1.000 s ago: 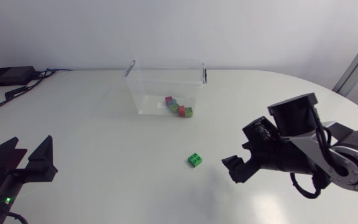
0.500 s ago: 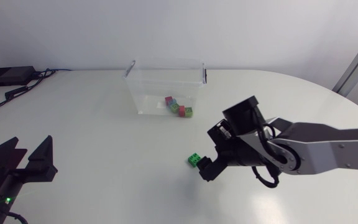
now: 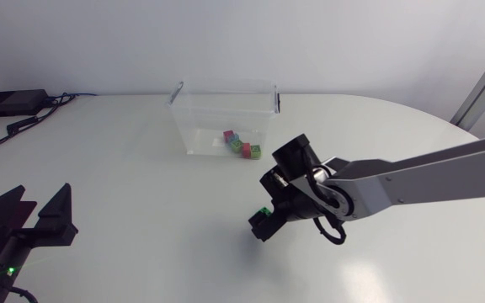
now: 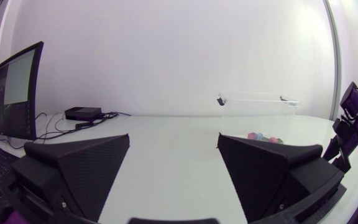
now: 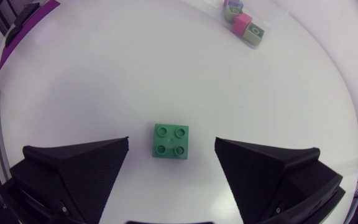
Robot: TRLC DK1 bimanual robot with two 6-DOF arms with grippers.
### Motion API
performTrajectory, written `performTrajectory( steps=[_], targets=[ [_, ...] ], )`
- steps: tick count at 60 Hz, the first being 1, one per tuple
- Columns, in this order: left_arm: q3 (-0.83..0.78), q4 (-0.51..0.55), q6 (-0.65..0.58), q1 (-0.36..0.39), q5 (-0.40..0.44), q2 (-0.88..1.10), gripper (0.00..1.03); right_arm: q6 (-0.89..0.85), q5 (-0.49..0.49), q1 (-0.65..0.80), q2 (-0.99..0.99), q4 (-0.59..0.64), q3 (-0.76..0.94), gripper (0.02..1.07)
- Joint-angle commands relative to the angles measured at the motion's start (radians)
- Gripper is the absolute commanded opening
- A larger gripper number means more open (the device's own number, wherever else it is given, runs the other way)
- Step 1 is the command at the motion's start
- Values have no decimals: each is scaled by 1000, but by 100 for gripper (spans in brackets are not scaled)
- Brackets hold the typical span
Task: Place the duplo bricks in the container
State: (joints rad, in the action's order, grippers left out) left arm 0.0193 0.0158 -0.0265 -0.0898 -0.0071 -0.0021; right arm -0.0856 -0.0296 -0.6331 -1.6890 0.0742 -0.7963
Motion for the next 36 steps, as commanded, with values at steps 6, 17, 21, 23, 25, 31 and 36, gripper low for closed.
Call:
performTrajectory(
  steps=[6, 17, 21, 23, 25, 31, 36],
  targets=[
    [-18, -8, -4, -7, 7, -10, 100, 17, 2, -4, -81, -13, -47, 102],
    [-18, -8, -4, -7, 7, -10, 100, 17, 0, 6, -107, -10, -63, 99],
    [-18, -8, -4, -7, 7, -10, 100, 17, 0, 7, -107, -8, -64, 94],
    [-18, -8, -4, -7, 7, -10, 100, 17, 0, 7, -107, -8, -66, 92],
    [-18, -8, -4, -7, 7, -10, 100, 17, 0, 9, -106, -7, -67, 90],
    [-18, -8, -4, -7, 7, -10, 100, 18, 0, 12, -106, -2, -73, 80],
    [-18, -8, -4, -7, 7, -10, 100, 27, -1, 23, -107, -2, -73, 67]
  ],
)
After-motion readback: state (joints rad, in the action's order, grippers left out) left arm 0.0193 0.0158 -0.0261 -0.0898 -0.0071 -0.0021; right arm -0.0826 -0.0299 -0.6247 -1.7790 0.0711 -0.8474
